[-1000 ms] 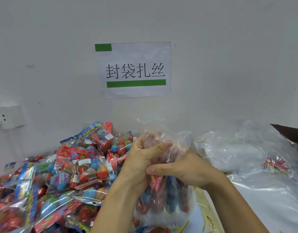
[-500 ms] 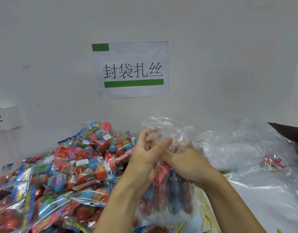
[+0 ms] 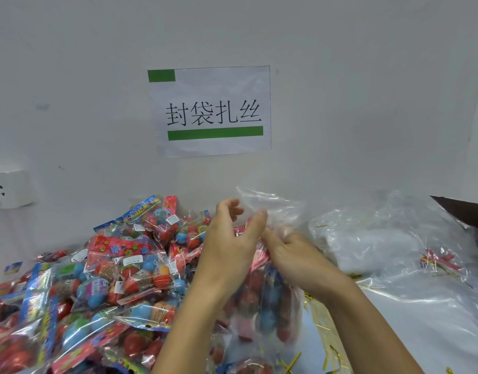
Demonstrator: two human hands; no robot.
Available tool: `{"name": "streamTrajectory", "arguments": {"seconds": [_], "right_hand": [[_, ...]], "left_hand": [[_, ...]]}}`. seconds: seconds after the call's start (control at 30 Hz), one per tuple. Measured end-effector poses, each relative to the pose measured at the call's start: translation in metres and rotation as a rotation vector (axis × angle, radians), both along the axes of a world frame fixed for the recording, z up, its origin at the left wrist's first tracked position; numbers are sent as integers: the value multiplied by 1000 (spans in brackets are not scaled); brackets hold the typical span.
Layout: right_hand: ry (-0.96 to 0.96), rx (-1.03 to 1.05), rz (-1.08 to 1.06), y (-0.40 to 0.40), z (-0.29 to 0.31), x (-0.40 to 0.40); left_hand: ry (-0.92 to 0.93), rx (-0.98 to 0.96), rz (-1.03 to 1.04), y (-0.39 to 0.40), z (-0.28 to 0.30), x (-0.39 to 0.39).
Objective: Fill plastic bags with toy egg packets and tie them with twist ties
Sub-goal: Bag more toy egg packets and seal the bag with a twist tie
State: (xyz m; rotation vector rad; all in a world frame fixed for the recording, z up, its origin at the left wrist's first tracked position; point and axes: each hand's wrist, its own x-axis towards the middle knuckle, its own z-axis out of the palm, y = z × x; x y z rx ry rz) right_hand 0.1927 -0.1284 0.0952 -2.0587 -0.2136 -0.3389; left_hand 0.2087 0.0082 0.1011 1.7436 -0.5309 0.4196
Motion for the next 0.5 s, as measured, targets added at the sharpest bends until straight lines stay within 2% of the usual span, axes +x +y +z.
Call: {"name": "streamTrajectory", "arguments": {"seconds": [0.1,0.17,0.3,0.4,0.5], "right_hand": [[-41,167,-130,-11,0,4],[-77,265,-219,-18,2,8],[-82,458,-305,-29,10,8],[-19,617,-216,-29,16,3],[-17,643,-148,-28,20,-2]], "left_hand": [[108,358,-122,9,1,-3],[174,481,-178,14,-5,-1],[213,342,-258,19,-16,4],[177,226,-294,14,-20,4],[203,95,-313,11,-25,6]]}}
